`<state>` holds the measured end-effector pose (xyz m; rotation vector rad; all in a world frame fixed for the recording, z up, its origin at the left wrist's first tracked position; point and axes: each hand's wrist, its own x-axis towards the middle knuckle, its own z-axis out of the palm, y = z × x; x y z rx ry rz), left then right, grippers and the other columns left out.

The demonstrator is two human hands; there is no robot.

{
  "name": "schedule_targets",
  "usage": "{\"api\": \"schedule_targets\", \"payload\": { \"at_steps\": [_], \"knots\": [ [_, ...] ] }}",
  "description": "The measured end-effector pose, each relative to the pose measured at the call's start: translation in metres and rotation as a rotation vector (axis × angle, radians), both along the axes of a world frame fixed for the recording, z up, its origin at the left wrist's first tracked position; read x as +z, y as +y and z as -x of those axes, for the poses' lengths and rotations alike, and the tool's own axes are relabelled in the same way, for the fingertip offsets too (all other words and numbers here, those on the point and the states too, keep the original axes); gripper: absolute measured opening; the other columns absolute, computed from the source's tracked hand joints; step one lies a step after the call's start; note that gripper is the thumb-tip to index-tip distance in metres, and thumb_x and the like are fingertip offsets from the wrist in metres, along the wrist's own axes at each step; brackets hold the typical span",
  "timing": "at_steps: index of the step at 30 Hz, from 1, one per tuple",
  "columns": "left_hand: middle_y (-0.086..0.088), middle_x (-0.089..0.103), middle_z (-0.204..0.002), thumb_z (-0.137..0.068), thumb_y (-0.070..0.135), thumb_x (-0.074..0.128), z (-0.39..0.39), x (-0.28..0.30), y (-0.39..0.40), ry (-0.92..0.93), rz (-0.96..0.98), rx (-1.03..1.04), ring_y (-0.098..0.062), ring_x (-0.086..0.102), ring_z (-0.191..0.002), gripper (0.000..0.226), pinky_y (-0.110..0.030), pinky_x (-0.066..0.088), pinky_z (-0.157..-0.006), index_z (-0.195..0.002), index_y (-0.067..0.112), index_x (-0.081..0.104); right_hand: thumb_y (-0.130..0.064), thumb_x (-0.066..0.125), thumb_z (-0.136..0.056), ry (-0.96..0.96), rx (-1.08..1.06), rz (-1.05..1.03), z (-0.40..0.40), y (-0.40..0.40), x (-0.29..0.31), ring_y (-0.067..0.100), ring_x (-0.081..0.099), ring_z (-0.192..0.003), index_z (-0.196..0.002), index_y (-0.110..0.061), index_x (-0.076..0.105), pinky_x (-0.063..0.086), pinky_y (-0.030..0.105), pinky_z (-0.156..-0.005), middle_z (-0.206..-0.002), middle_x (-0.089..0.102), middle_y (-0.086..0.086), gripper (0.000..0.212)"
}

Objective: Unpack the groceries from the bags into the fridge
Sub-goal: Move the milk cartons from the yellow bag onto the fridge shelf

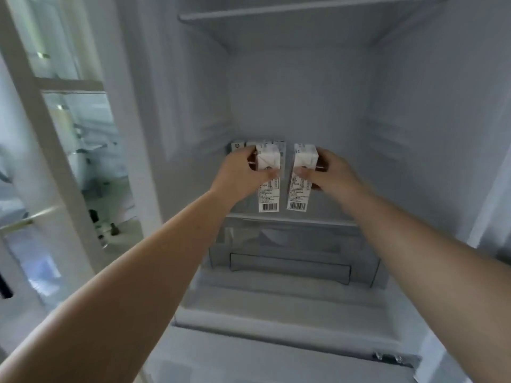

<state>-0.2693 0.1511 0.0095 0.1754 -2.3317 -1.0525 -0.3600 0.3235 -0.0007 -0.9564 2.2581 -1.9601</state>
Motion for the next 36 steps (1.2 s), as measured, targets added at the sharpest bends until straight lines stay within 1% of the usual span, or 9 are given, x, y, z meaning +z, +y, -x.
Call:
{"api": "schedule_targets", "payload": {
  "at_steps": [4,8,13,17,25,29,33,35,36],
  "knots": [
    [0.010,0.070,-0.101,-0.068,0.037,0.081,0.047,-0.006,-0.004,-0.008,-0.021,-0.064,-0.007,0.066,-0.093,0.053,-0.033,0.053,-0.090,-0.115,0.021,0.063,-0.011,0.074,-0.078,-0.008,-0.037,-0.037,0.035,0.001,-0.007,0.018,0.065,-0.102,-0.126,-0.018,0.055,0.055,0.039,-0.088,-0.109,0.067,0.001,0.052],
    [0.009,0.069,-0.096,-0.072,0.030,0.080,0.081,-0.008,0.001,-0.025,0.006,-0.133,-0.003,0.064,-0.085,0.041,-0.018,0.050,-0.076,-0.109,0.020,0.064,-0.013,0.075,-0.077,-0.015,-0.100,-0.086,0.066,0.011,-0.011,0.018,0.064,-0.102,-0.128,-0.018,0.053,0.054,0.041,-0.090,-0.110,0.067,0.001,0.056],
    [0.010,0.066,-0.098,-0.073,0.028,0.080,0.114,-0.014,0.010,-0.031,-0.001,-0.219,-0.005,0.063,-0.087,0.046,-0.014,0.049,-0.072,-0.115,0.019,0.063,-0.018,0.076,-0.076,-0.010,-0.155,-0.111,0.087,0.022,-0.016,0.016,0.064,-0.104,-0.131,-0.018,0.052,0.053,0.043,-0.091,-0.113,0.067,0.000,0.060],
    [0.007,0.066,-0.101,-0.072,0.027,0.080,0.127,-0.022,0.017,-0.033,-0.024,-0.267,-0.009,0.064,-0.091,0.049,-0.023,0.052,-0.081,-0.117,0.020,0.062,-0.017,0.077,-0.076,-0.013,-0.145,-0.139,0.095,0.021,-0.020,0.016,0.064,-0.105,-0.132,-0.017,0.051,0.052,0.043,-0.093,-0.115,0.066,0.001,0.062],
    [0.010,0.063,-0.099,-0.074,0.028,0.079,0.134,-0.033,0.019,0.007,-0.043,-0.283,-0.008,0.061,-0.090,0.049,-0.016,0.048,-0.075,-0.118,0.020,0.061,-0.012,0.073,-0.079,-0.072,-0.116,-0.108,0.099,0.016,-0.028,0.016,0.061,-0.108,-0.135,-0.018,0.047,0.052,0.038,-0.092,-0.115,0.064,-0.001,0.061],
    [0.008,0.063,-0.110,-0.074,0.026,0.078,0.132,-0.039,0.021,0.031,-0.047,-0.284,-0.009,0.061,-0.099,0.054,-0.022,0.049,-0.083,-0.123,0.022,0.056,-0.006,0.071,-0.080,-0.126,-0.096,-0.078,0.097,0.016,-0.033,0.013,0.063,-0.104,-0.128,-0.026,0.049,0.054,0.038,-0.087,-0.110,0.065,-0.006,0.056],
    [0.008,0.057,-0.122,-0.073,0.021,0.080,0.129,-0.057,0.014,-0.061,-0.054,-0.271,-0.010,0.057,-0.106,0.075,-0.032,0.048,-0.094,-0.138,0.026,0.042,0.002,0.068,-0.080,-0.198,-0.108,-0.108,0.094,0.019,-0.042,0.017,0.064,-0.099,-0.131,-0.017,0.047,0.058,0.036,-0.074,-0.108,0.064,-0.001,0.058],
    [0.007,0.059,-0.120,-0.072,0.024,0.080,0.128,-0.067,0.011,-0.090,-0.049,-0.229,-0.010,0.058,-0.101,0.075,-0.037,0.050,-0.093,-0.138,0.027,0.043,0.002,0.067,-0.081,-0.208,-0.129,-0.152,0.092,0.021,-0.046,0.017,0.064,-0.094,-0.129,-0.015,0.048,0.057,0.036,-0.071,-0.104,0.065,0.000,0.055],
    [0.008,0.060,-0.116,-0.073,0.025,0.079,0.126,-0.070,0.011,-0.092,-0.037,-0.213,-0.007,0.058,-0.095,0.070,-0.033,0.050,-0.089,-0.135,0.026,0.047,0.002,0.067,-0.081,-0.199,-0.147,-0.180,0.091,0.021,-0.048,0.018,0.065,-0.094,-0.128,-0.016,0.049,0.057,0.037,-0.072,-0.105,0.065,0.001,0.053]
  ]
}}
